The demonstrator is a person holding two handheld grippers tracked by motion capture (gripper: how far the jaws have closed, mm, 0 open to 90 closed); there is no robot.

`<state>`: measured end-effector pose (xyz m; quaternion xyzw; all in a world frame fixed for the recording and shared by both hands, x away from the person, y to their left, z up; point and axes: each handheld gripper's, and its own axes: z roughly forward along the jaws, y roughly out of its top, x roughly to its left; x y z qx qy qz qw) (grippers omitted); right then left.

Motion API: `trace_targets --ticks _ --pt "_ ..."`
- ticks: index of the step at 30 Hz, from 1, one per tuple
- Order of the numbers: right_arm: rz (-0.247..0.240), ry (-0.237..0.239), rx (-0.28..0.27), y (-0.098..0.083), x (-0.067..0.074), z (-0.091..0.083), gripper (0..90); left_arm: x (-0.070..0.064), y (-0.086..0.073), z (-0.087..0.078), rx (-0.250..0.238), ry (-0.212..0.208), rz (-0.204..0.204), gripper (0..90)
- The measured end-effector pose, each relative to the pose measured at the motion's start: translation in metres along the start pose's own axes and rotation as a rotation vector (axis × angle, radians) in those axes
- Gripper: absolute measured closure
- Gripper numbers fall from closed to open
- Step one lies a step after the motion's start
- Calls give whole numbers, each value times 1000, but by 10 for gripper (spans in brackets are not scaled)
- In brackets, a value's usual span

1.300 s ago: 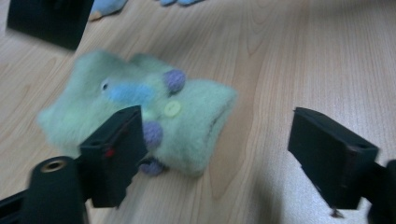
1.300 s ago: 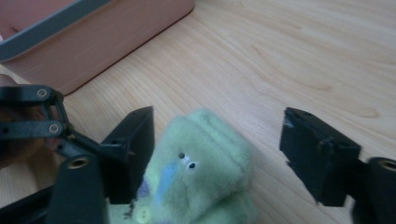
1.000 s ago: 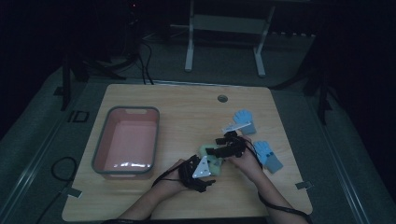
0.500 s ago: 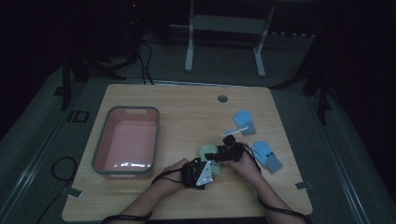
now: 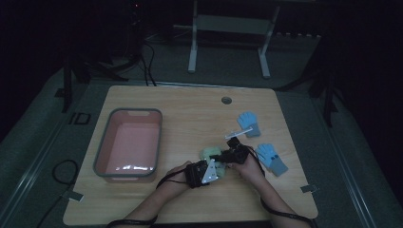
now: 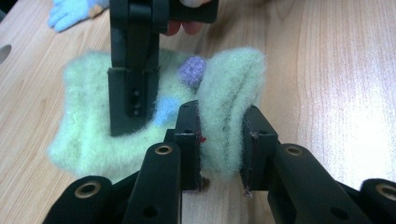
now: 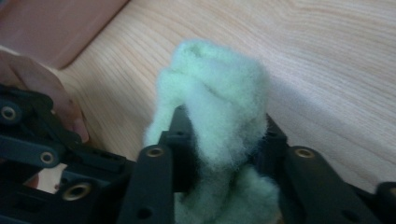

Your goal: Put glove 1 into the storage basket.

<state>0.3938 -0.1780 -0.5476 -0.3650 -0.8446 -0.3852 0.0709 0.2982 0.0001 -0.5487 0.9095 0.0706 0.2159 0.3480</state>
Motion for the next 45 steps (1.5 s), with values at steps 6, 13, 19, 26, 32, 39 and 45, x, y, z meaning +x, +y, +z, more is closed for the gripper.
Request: trace_targets --ticks 6,13,19,26,32,39,45 --pt "-4 8 -14 6 4 -6 717 9 8 -11 6 -17 -11 749" --pt "-28 15 -48 23 19 -20 719 17 19 -33 7 18 -13 748" --pt "-44 36 -78 38 32 -27 719 24 28 -57 33 43 10 747" --pt "-78 55 -103 58 50 -30 719 36 31 -84 55 49 28 747" --pt "-96 68 -108 73 63 -23 719 45 24 -101 73 57 33 747" --pt "-123 78 -100 91 77 -10 719 53 13 -117 93 74 28 747" --pt "-133 98 -94 103 87 2 718 57 3 -130 103 90 13 747"
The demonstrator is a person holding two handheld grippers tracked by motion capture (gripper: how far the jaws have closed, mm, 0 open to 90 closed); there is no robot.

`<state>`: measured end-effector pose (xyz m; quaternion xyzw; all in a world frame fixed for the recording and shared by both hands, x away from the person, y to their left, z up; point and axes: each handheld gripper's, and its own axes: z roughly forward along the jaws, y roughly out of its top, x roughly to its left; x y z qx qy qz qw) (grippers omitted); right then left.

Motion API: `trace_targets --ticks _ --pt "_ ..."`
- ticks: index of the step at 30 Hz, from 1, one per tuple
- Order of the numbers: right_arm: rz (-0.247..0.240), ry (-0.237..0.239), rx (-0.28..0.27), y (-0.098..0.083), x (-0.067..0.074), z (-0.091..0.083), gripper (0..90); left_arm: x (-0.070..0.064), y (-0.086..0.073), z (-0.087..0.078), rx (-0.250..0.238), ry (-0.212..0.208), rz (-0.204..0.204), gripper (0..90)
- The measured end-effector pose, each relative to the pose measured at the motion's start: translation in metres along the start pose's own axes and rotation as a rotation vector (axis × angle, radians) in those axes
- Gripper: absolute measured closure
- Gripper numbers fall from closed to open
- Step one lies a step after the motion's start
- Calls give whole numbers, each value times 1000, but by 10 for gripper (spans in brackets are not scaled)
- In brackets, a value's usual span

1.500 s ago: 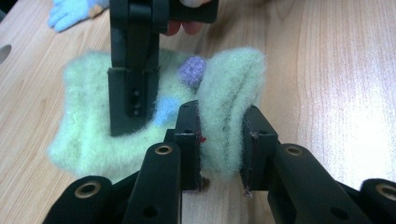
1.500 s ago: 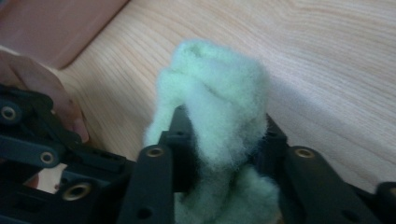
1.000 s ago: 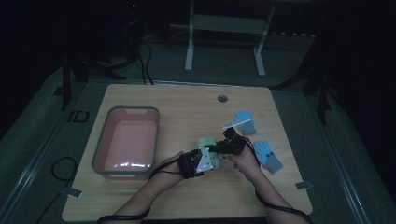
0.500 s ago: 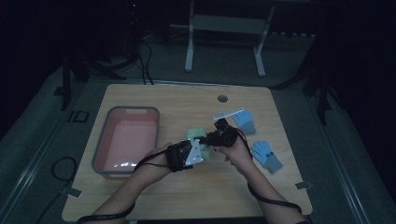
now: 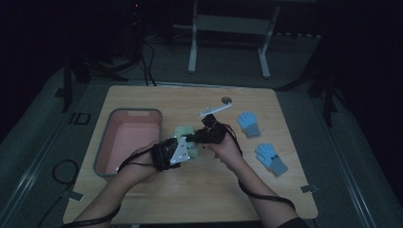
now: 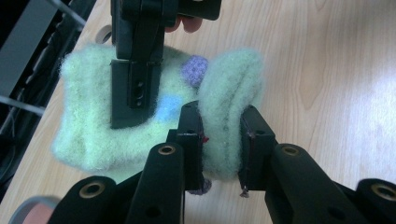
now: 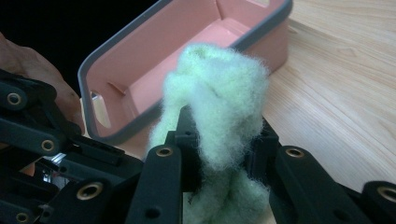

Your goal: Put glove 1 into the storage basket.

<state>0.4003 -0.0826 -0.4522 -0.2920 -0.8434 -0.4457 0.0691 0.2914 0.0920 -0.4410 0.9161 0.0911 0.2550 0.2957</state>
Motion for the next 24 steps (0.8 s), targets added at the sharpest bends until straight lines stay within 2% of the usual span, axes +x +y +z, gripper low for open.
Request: trace_targets --ticks 4,13,19,24 --pt "-10 1 9 5 4 7 719 2 -6 -4 7 9 -4 747" --pt "-53 23 26 30 22 34 719 11 -33 -27 36 46 -25 747" --pt "-73 38 44 45 33 56 719 16 -51 -41 59 70 -47 747" --pt "-112 39 69 58 47 76 719 20 -69 -52 78 82 -69 748"
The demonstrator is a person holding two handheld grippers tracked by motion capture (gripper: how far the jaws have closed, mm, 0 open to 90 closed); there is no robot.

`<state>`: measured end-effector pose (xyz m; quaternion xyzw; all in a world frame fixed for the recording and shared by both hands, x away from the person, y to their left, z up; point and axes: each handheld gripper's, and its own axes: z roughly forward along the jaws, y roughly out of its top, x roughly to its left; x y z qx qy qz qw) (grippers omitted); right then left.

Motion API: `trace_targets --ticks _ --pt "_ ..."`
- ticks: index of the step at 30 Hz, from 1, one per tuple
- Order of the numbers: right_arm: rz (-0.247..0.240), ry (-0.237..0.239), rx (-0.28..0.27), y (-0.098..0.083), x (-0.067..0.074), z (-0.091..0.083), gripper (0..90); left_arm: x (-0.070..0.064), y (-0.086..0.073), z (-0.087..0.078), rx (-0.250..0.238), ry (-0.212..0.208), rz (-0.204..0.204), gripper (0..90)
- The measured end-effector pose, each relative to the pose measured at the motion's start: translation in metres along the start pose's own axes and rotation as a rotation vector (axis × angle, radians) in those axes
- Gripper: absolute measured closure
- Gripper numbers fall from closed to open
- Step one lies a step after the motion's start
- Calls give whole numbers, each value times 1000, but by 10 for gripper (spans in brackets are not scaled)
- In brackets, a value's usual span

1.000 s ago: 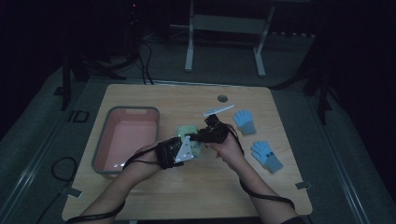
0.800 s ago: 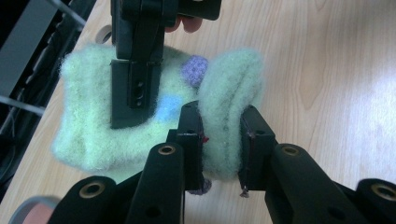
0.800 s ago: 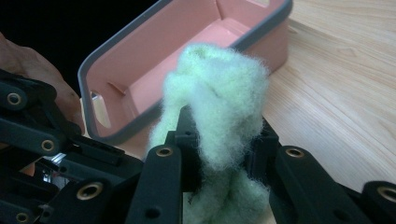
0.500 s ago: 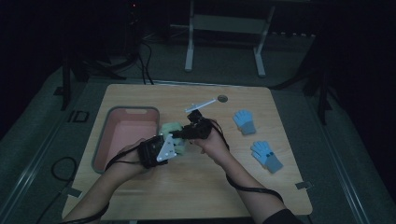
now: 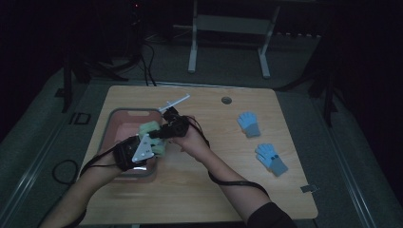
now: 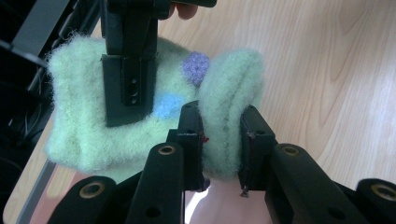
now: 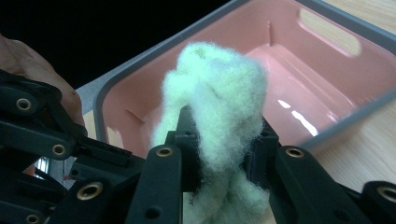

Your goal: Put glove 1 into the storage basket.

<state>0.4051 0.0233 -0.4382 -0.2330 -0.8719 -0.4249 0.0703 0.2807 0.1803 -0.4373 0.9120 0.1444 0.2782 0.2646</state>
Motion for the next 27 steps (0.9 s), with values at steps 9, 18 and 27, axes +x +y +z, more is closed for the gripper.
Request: trace_targets --ticks 9,18,27 --pt "-5 38 26 13 14 43 719 3 -37 -9 48 -1 -44 748" --pt "-31 17 75 9 14 73 719 4 -54 5 106 -37 -84 747" --pt "-24 -25 142 7 -2 84 710 10 -55 29 135 -80 -82 745"
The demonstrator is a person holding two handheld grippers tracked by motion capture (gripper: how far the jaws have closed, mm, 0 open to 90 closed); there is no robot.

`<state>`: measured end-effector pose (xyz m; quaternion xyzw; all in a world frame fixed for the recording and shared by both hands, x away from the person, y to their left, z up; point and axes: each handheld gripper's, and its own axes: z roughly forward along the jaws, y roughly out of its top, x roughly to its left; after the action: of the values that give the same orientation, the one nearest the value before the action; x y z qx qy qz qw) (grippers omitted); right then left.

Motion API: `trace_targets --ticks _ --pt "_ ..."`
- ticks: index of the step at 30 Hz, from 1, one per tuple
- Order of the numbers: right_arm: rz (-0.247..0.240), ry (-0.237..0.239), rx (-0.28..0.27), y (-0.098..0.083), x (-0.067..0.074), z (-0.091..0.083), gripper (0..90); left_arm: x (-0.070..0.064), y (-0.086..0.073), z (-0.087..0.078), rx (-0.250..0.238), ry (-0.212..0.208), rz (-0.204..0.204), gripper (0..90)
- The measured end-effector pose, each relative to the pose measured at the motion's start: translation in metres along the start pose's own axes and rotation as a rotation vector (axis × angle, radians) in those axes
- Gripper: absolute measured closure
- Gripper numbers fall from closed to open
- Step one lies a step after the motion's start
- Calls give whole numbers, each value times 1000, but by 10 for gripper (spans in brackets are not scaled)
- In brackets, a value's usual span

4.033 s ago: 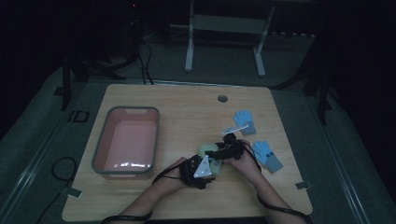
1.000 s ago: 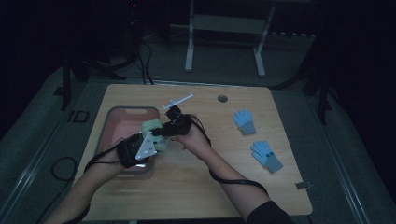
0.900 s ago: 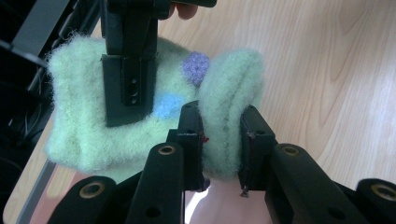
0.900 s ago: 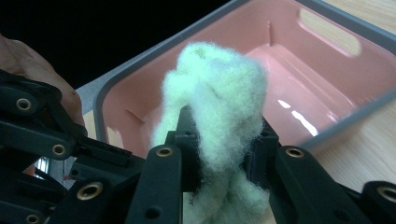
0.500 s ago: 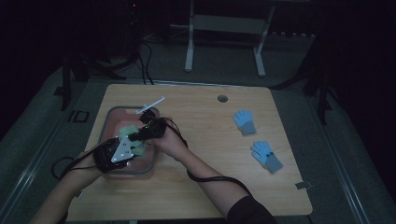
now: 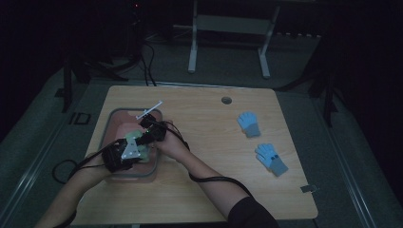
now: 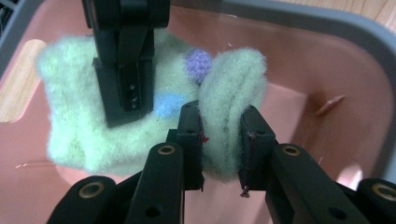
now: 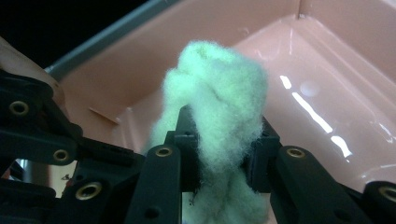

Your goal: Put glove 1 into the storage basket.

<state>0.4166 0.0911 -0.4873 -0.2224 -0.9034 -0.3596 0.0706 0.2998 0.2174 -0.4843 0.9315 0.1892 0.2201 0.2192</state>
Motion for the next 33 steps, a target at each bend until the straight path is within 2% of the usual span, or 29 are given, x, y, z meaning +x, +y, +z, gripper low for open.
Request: trace_targets --ticks 3,5,7,8,10,11,13,19,21,23,24,27,30,33 --pt "3 -10 27 1 -1 1 691 3 -1 6 0 -22 -9 743" --pt "-26 -48 52 3 1 3 651 5 -1 9 3 -40 -10 738" --pt "-30 -59 58 3 0 3 621 6 -2 11 11 -53 -10 727" --pt "-14 -73 72 2 -3 6 535 8 -3 16 25 -71 -13 714" --pt "-5 -70 68 1 -5 6 497 9 -4 22 54 -87 -20 673" --pt "-6 -76 62 2 -5 5 448 8 -3 24 65 -75 -11 647" --pt "-27 -111 60 2 -5 3 433 8 -2 24 60 -79 -33 577" --pt "-10 -98 16 2 -7 -10 382 8 -2 18 47 -54 -87 436" --pt "-17 -95 -6 2 -7 -17 369 8 -3 13 40 -37 -105 358" --pt "-16 -85 -24 1 -5 -24 346 9 -3 8 26 -21 -149 287" --pt "-12 -77 -31 1 -4 -28 328 10 -3 6 12 -23 -180 239" --pt "-24 -46 -46 -1 0 -38 272 12 0 0 -7 -22 -237 159" --pt "-35 -1 -48 -4 2 -45 224 11 6 -1 -10 -27 -246 129" --pt "-63 4 -45 -9 4 -53 209 7 15 0 -11 -38 -256 40"
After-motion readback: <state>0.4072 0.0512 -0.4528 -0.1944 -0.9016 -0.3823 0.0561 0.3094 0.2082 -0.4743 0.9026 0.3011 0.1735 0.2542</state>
